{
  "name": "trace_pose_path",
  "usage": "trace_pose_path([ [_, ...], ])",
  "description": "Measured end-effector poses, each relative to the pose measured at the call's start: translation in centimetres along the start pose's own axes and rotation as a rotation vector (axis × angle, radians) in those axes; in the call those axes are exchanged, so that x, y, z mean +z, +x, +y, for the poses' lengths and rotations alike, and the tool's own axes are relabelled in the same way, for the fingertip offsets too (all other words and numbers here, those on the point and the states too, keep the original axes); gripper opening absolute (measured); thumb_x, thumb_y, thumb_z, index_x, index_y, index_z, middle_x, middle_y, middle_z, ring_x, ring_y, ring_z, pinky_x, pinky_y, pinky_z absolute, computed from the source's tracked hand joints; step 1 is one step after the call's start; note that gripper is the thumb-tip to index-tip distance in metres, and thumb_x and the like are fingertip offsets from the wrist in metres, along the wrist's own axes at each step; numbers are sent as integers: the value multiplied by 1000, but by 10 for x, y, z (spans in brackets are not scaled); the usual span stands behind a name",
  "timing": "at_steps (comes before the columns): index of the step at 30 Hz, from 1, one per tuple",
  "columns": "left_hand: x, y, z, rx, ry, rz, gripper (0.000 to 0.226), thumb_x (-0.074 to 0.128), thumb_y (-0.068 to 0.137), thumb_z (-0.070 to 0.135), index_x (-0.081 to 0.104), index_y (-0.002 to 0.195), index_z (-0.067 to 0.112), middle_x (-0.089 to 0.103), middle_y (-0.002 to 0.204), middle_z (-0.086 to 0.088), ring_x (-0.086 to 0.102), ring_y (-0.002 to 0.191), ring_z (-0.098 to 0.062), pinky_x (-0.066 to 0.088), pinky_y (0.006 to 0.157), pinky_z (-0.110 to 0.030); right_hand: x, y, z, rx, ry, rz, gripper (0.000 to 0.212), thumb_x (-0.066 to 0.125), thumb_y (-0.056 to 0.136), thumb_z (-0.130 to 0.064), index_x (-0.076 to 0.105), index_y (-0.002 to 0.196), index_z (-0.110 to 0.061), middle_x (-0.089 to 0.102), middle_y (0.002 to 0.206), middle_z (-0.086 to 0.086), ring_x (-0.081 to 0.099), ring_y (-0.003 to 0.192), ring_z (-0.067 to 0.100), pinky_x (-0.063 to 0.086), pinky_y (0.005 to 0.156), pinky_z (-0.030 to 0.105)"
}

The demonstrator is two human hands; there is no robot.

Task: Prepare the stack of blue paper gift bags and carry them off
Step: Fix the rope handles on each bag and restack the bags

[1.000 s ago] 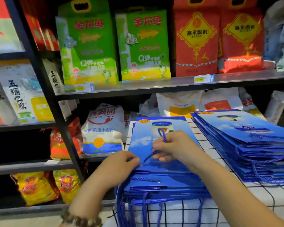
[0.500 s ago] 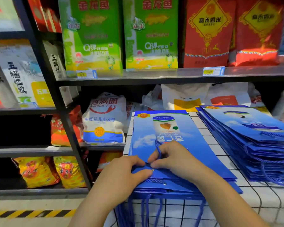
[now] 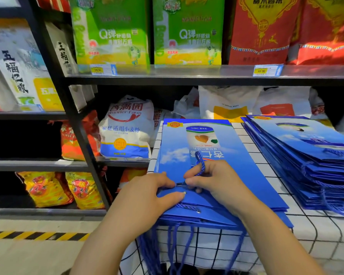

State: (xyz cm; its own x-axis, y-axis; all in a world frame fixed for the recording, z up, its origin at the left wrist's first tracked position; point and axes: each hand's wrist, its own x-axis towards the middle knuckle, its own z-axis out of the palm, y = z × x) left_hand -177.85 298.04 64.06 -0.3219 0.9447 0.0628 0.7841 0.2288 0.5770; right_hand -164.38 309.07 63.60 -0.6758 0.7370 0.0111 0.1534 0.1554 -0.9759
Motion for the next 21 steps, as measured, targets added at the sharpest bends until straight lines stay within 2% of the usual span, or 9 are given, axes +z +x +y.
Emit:
trace_pose_path([
  [4,-5,2,-3,51,79,-62,46,60,79,54,58,122,37,42,142,19,36,129,7,31,100,-17,1,-1,0,-40,43,0,21,62,80,5,64,67,-11,67,67,8,64,57,9,48,53,16],
  [6,-10,5,-3,75,125,-100,49,58,78,57,56,124,38,42,142,18,34,130,7,30,102,-16,0,-1,1,-36,87,19,18,64,78,6,63,70,-10,67,62,7,63,53,10,49,52,17],
  [9,-16,9,2,131,304,-125,49,51,80,63,58,121,39,55,132,15,46,123,0,39,100,-24,-1,-2,2,-51,72,28,17,67,77,5,61,74,-11,65,56,2,61,50,10,47,50,18],
  [10,-16,10,4,147,354,-125,50,47,80,68,61,118,39,60,126,13,51,119,-3,42,97,-27,-1,-3,3,-56,60,28,17,68,76,4,61,73,-11,64,57,4,61,50,10,47,50,18],
  [12,-16,11,5,174,379,-109,69,32,69,81,65,111,37,65,117,10,56,110,-6,46,90,-32,-1,-3,3,-59,52,24,18,67,77,4,59,71,-11,64,62,10,59,50,9,46,50,18],
  [14,-14,12,3,192,376,-88,88,12,55,81,66,108,36,66,114,10,58,107,-6,47,87,-32,-2,-2,2,-64,44,14,19,65,79,4,58,71,-12,63,65,13,56,49,9,46,50,17],
  [18,-10,12,1,213,370,-45,91,-1,53,77,63,107,41,65,115,14,57,109,-6,45,88,-30,-2,-3,1,-76,80,9,20,63,80,4,58,72,-13,62,65,13,56,48,11,47,50,19],
  [21,-7,11,1,239,423,0,93,-8,53,73,61,107,43,66,110,17,57,103,-3,43,81,-23,-3,-4,0,-78,91,13,20,62,81,5,58,72,-13,62,64,13,57,47,11,47,49,19],
])
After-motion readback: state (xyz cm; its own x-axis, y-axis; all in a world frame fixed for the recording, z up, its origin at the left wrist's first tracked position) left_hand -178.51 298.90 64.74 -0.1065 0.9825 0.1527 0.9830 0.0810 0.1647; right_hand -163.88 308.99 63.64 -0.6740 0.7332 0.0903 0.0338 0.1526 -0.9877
